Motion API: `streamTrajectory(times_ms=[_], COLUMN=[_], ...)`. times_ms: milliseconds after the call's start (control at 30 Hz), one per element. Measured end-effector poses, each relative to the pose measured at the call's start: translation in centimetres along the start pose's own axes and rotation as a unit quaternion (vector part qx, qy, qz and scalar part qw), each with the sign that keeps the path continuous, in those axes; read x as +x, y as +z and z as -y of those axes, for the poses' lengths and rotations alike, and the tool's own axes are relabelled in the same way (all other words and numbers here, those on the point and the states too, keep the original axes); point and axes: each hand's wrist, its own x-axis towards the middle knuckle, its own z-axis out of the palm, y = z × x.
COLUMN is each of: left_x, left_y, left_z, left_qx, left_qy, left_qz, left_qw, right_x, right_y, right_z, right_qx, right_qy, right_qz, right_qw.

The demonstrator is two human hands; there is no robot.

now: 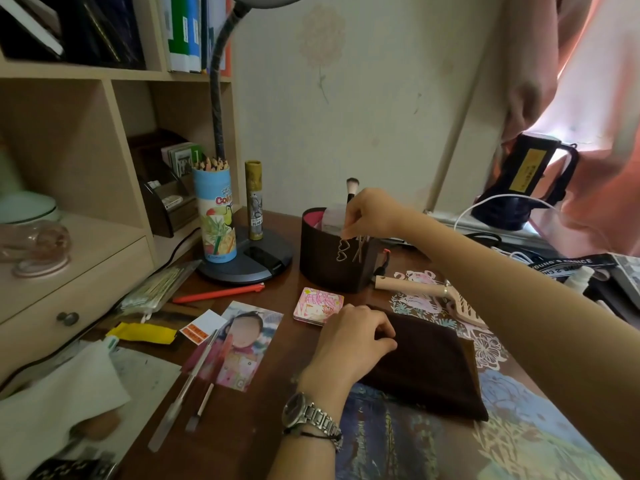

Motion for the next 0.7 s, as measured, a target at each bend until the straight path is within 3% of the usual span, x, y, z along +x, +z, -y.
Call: streamTrajectory(times_ms=[567, 700], left_x=[0.0, -0.1], left_y=[0.0, 0.1], left_z=[-0.2, -0.2], left_qx=[0.02, 0.028], left_qy=[-0.003, 0.003], left_qz=[0.007, 0.005], left_qw=[1.0, 1.0], right_x=[-0.7, -1.9], right_y=[0.8, -0.3], right_z=[-0.8, -1.4], right_qx=[0.059, 0.114], right_qy=[0.013, 0.0], right_qz=[-0.018, -0.077], right_qw=[0.998, 0.991])
